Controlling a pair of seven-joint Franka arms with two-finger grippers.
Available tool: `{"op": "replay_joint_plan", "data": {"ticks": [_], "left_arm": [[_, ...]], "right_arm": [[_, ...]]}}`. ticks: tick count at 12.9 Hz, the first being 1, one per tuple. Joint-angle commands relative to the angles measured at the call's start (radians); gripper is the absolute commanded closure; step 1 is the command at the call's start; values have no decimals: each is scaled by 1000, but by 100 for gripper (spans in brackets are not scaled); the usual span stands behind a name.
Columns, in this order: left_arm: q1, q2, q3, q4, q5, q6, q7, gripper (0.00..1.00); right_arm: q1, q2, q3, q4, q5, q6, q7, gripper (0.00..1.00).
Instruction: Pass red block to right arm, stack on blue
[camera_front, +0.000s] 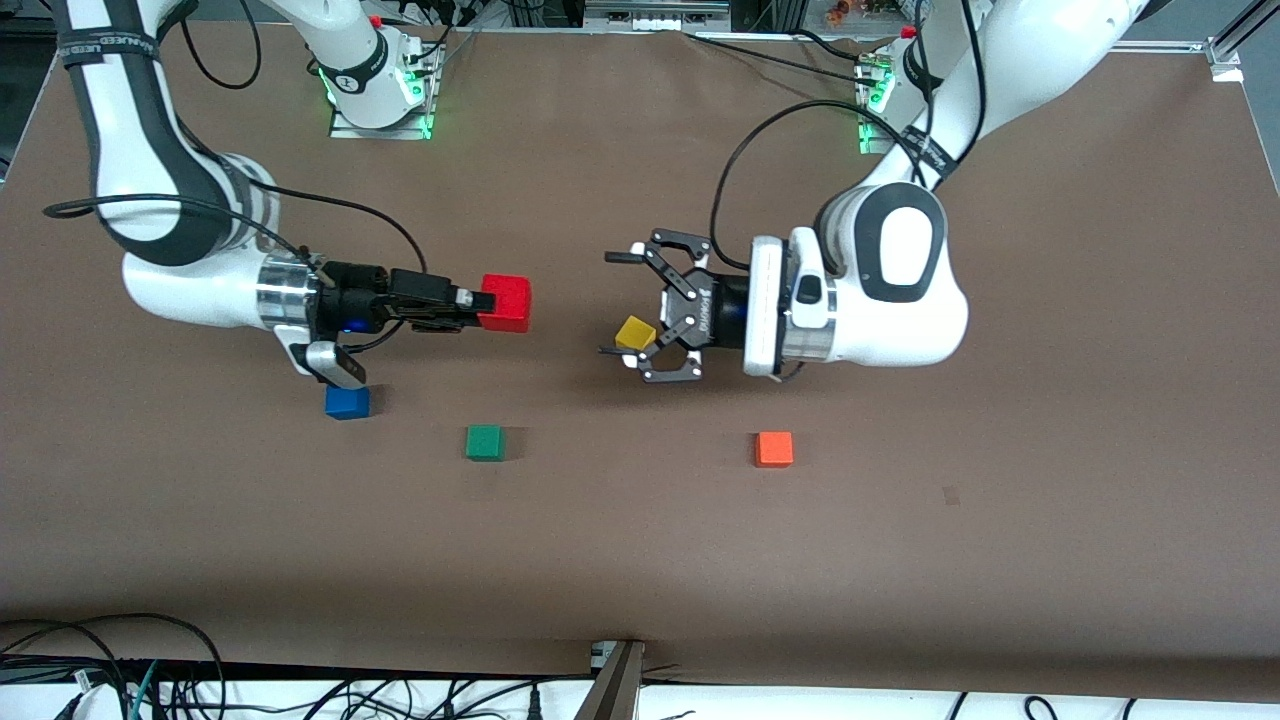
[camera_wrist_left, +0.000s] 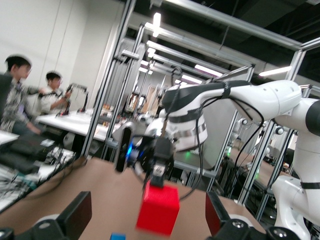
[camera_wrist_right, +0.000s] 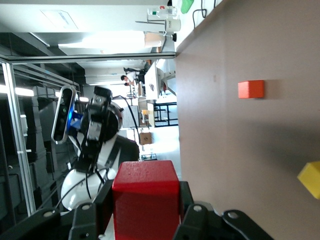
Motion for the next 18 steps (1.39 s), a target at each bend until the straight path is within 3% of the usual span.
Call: {"op": "replay_joint_plan", "data": {"ticks": [1, 3, 5, 7, 12, 14, 18], "left_arm": [[56, -30, -1, 7, 148, -8, -159, 0], [96, -30, -4, 7, 267, -32, -240, 0], [119, -29, 3, 7, 345, -71, -335, 0], [144, -29, 3, 10, 501, -95, -450, 0], [205, -29, 12, 50, 813, -299, -733, 0], [230, -35, 16, 53, 891, -382, -855, 0], [239, -142, 20, 61, 1168, -528, -1240, 0]], "right_arm": [[-2, -11, -71, 2, -150, -52, -5, 100], [-1, -12, -122, 13, -297, -52, -3, 100], [-1, -20, -156, 25, -499, -47, 17, 100], [-1, -18, -185, 33, -676, -29, 23, 100], [18, -7, -182, 61, -1110, 131, 246, 100], [22, 9, -182, 58, -1174, 187, 288, 100], [73, 58, -182, 33, -1327, 356, 356, 100]]}}
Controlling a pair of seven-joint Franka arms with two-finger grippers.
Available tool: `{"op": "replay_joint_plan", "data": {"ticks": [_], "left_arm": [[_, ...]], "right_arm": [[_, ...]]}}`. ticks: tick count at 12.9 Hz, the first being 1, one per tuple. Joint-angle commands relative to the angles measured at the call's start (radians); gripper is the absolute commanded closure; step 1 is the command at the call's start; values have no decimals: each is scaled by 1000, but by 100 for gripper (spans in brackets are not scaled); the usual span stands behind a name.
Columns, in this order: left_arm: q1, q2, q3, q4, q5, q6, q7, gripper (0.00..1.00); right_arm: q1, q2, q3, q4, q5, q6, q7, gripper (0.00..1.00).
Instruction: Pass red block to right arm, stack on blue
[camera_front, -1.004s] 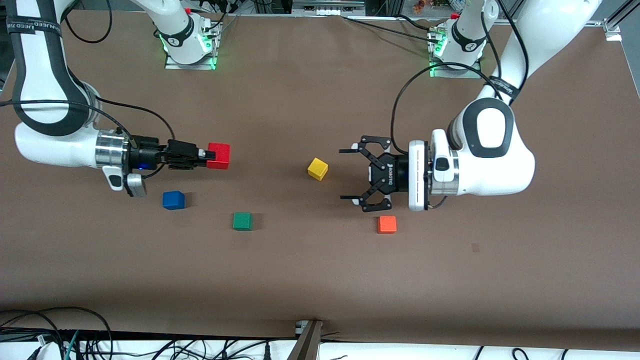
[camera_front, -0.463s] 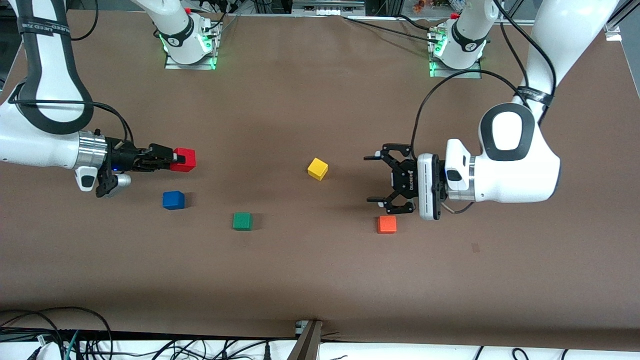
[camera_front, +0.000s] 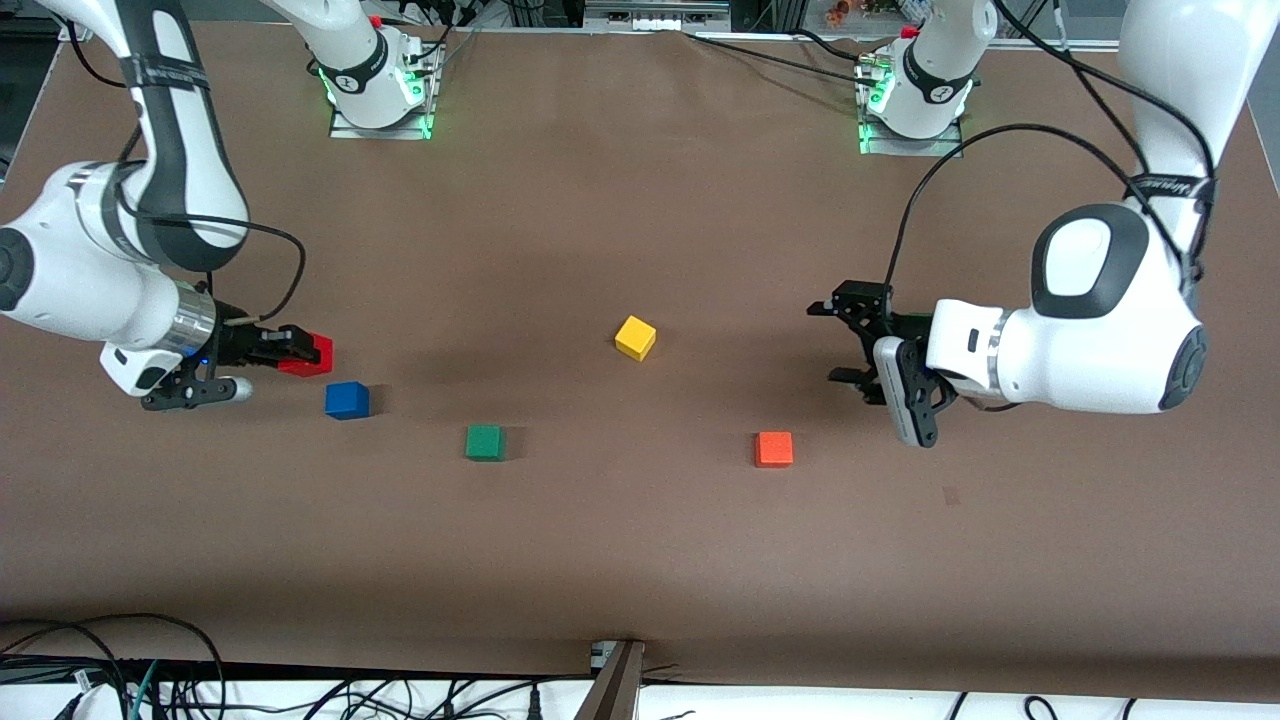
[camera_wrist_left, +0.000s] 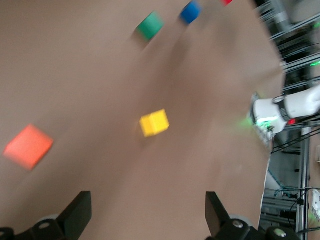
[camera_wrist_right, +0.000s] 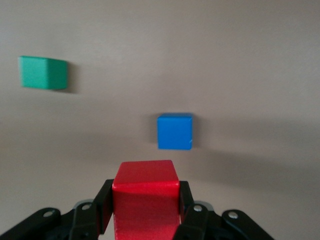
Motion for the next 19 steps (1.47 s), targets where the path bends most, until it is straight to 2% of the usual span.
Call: {"op": "replay_joint_plan", "data": {"ticks": [1, 2, 5, 8, 10, 12, 14, 15, 16, 19], "left_arm": [[-3, -110, 5, -8, 202, -94, -258, 0], [-4, -145, 4, -14, 294, -135, -376, 0], [-3, -198, 5, -19, 402, -194, -743, 0], [-10, -230, -4, -19, 597, -216, -918, 0], [-9, -239, -2, 7, 632, -213, -926, 0], [-1, -239, 4, 89, 619, -214, -922, 0], [33, -241, 8, 105, 582, -206, -920, 0], [4, -268, 55, 104, 518, -211, -919, 0], [-72, -300, 179, 69, 475, -200, -917, 0], [-199, -444, 461, -136, 366, -20, -870, 0]], "right_arm": [[42, 16, -1, -36, -81, 106, 58, 100], [46, 14, -1, -74, -94, 170, 56, 100], [47, 19, 1, -131, -108, 275, 55, 100], [49, 50, 1, -131, -108, 312, 56, 100], [50, 63, 1, -137, -108, 333, 56, 100], [50, 65, 1, -143, -108, 335, 56, 100], [50, 65, 1, -143, -108, 336, 56, 100], [50, 73, 1, -143, -108, 350, 56, 100], [50, 79, 2, -143, -108, 361, 56, 100], [53, 85, 1, -143, -108, 364, 56, 100]]}}
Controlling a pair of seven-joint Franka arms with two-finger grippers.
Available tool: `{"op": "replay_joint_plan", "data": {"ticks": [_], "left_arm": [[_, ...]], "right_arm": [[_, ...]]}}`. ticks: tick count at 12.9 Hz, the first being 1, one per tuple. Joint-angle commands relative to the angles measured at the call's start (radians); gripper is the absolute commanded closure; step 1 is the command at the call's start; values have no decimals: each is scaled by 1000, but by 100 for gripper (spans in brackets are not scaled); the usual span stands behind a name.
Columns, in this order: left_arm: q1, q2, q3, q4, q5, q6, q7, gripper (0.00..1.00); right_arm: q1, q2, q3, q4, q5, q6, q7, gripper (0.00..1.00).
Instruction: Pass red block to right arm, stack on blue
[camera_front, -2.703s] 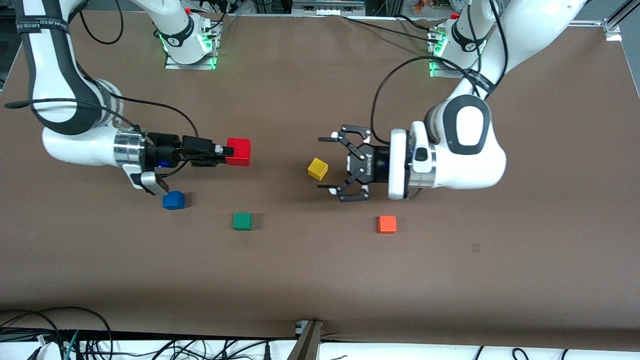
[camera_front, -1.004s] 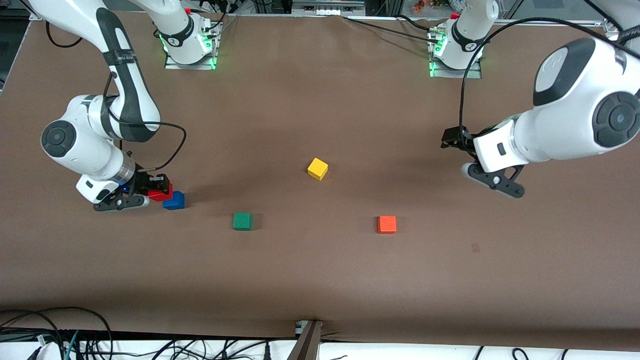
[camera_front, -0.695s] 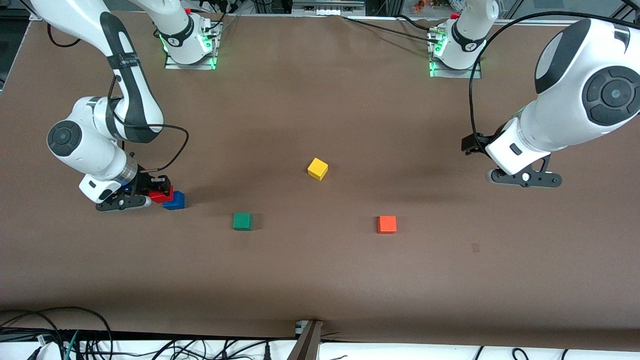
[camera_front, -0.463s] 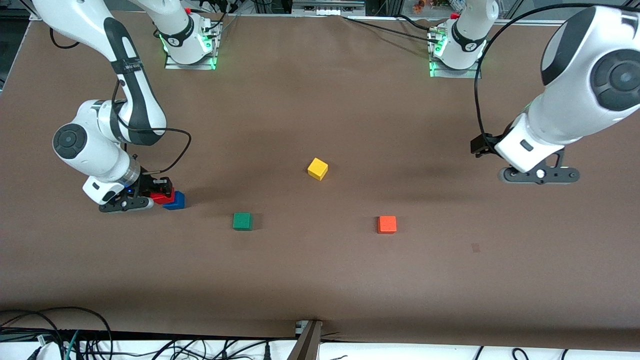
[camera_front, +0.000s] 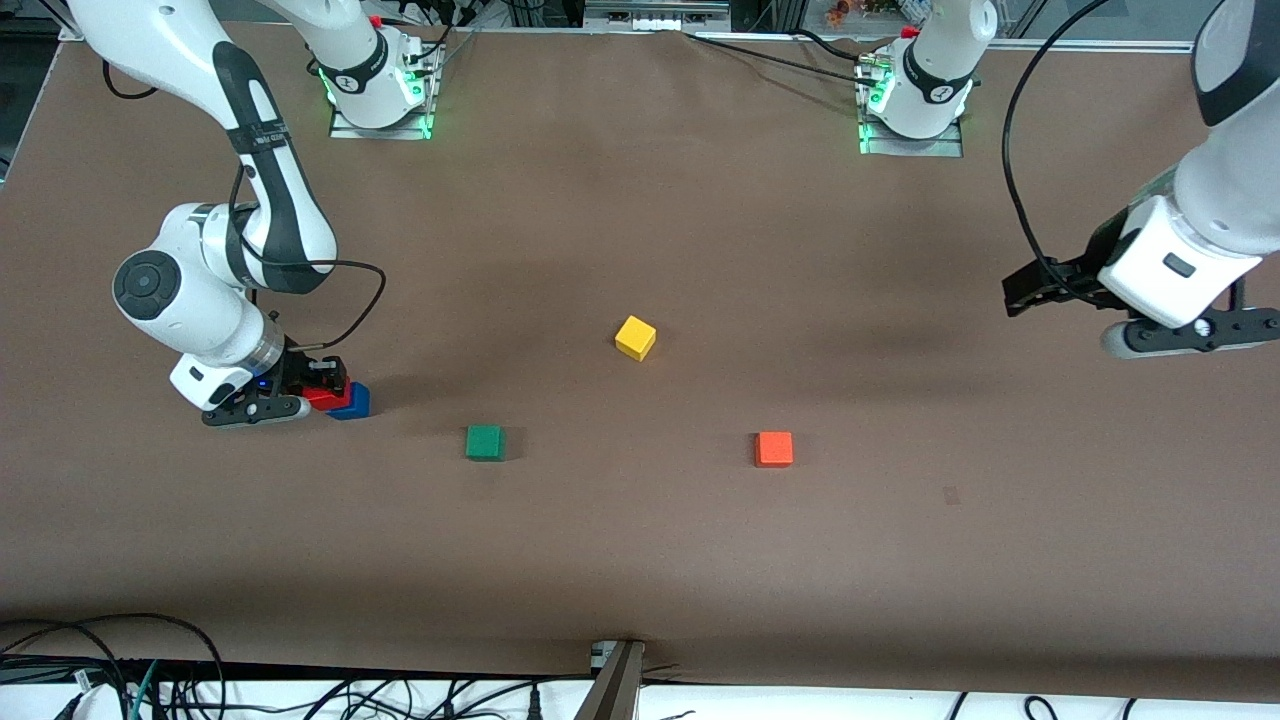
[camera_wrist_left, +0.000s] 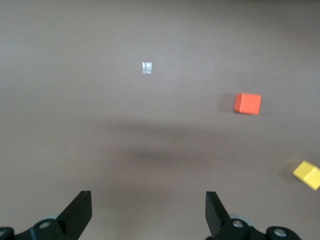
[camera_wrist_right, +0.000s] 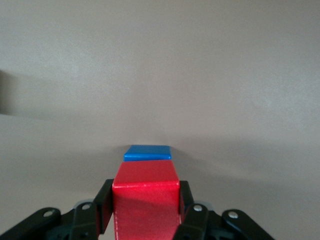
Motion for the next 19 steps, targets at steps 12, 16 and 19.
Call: {"op": "replay_joint_plan", "data": {"ticks": [12, 16, 19], "left_arm": [[-139, -257, 287, -356, -62, 122, 188, 0], [-147, -258, 265, -358, -64, 105, 164, 0], [-148, -260, 245, -358, -64, 96, 156, 0]], "right_arm": [[9, 8, 0, -13, -17, 35, 15, 100], [11, 13, 0, -13, -17, 37, 16, 100], [11, 14, 1, -13, -17, 38, 16, 100]]}}
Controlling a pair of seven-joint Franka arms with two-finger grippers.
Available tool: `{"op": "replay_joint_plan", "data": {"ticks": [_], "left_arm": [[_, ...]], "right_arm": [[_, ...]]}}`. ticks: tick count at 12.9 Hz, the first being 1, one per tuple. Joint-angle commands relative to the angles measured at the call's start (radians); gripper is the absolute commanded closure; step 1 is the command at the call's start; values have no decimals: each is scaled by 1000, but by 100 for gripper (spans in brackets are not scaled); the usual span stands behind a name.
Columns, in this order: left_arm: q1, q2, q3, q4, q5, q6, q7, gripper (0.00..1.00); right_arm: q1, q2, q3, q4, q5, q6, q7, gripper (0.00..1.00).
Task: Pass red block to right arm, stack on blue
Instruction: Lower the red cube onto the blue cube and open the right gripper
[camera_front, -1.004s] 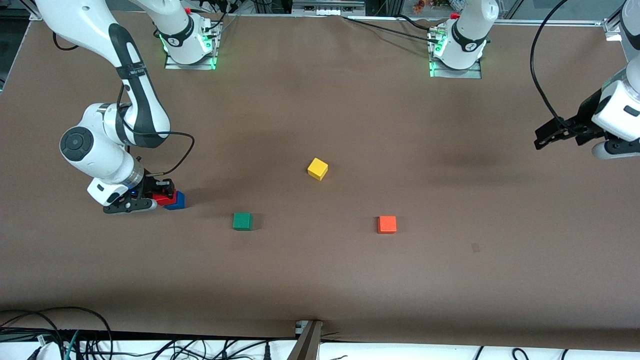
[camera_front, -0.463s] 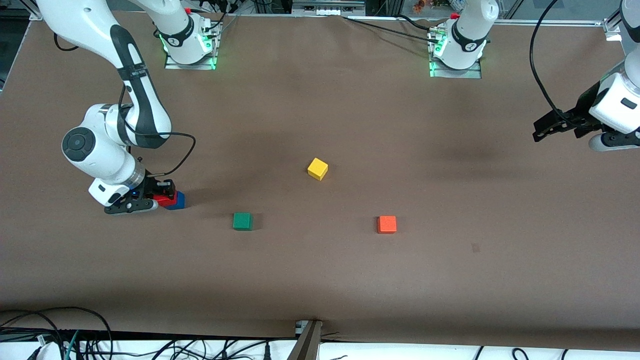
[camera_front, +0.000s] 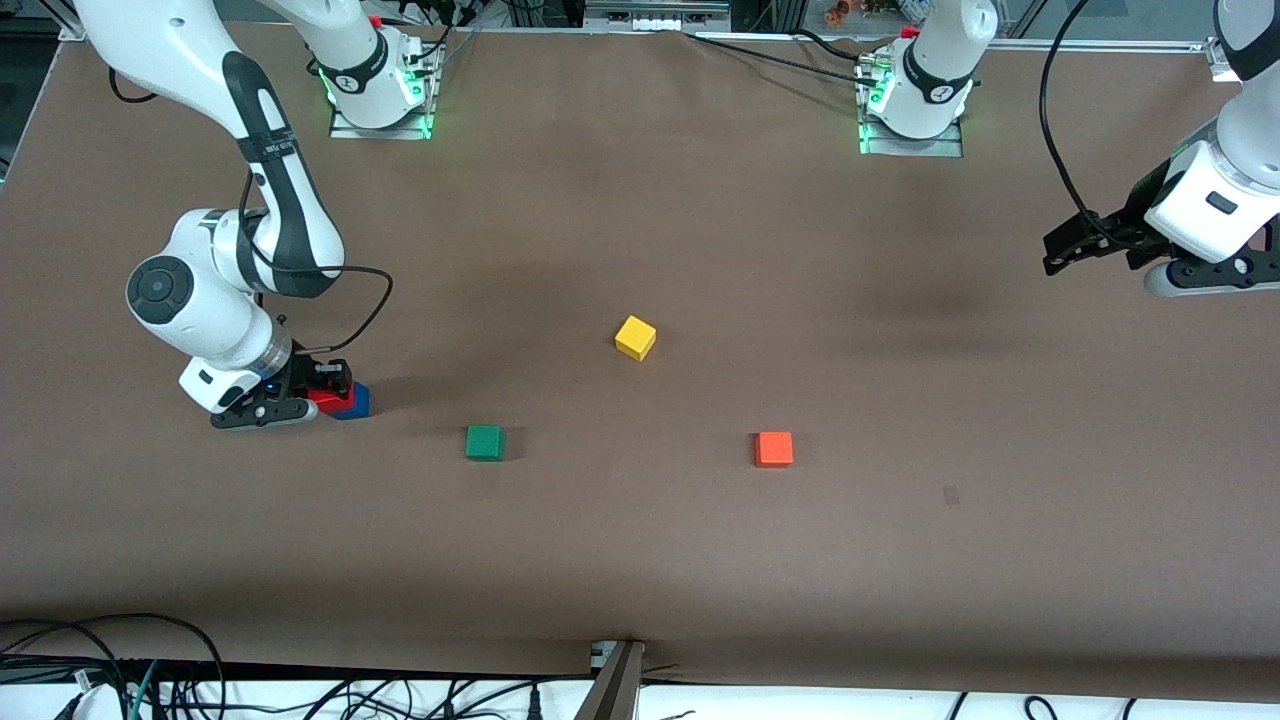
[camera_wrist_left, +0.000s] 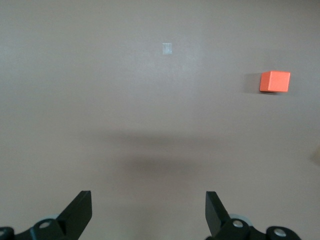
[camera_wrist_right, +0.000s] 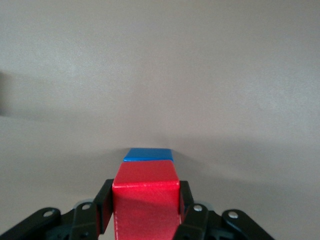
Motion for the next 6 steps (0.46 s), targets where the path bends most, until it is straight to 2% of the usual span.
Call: {"op": "replay_joint_plan", "data": {"ticks": [1, 2, 3, 4, 5, 6], "left_arm": [[-3, -11, -10, 7, -15, -21, -11, 0], [-3, -9, -11, 7, -15, -21, -11, 0], [-3, -11, -11, 7, -13, -21, -11, 0], [-4, -11, -13, 7, -13, -24, -9, 0], [-4, -9, -25, 6, -12, -27, -9, 0], [-4, -3, -31, 4, -10, -27, -9, 0]], "right_arm": [[6, -3, -1, -12, -17, 18, 16, 100], [6, -3, 1, -12, -17, 18, 16, 100], [6, -3, 1, -12, -15, 18, 16, 94], [4, -3, 1, -11, -15, 18, 18, 75], [4, -3, 1, -11, -15, 16, 18, 61], [4, -3, 1, -9, -15, 16, 18, 57]]}}
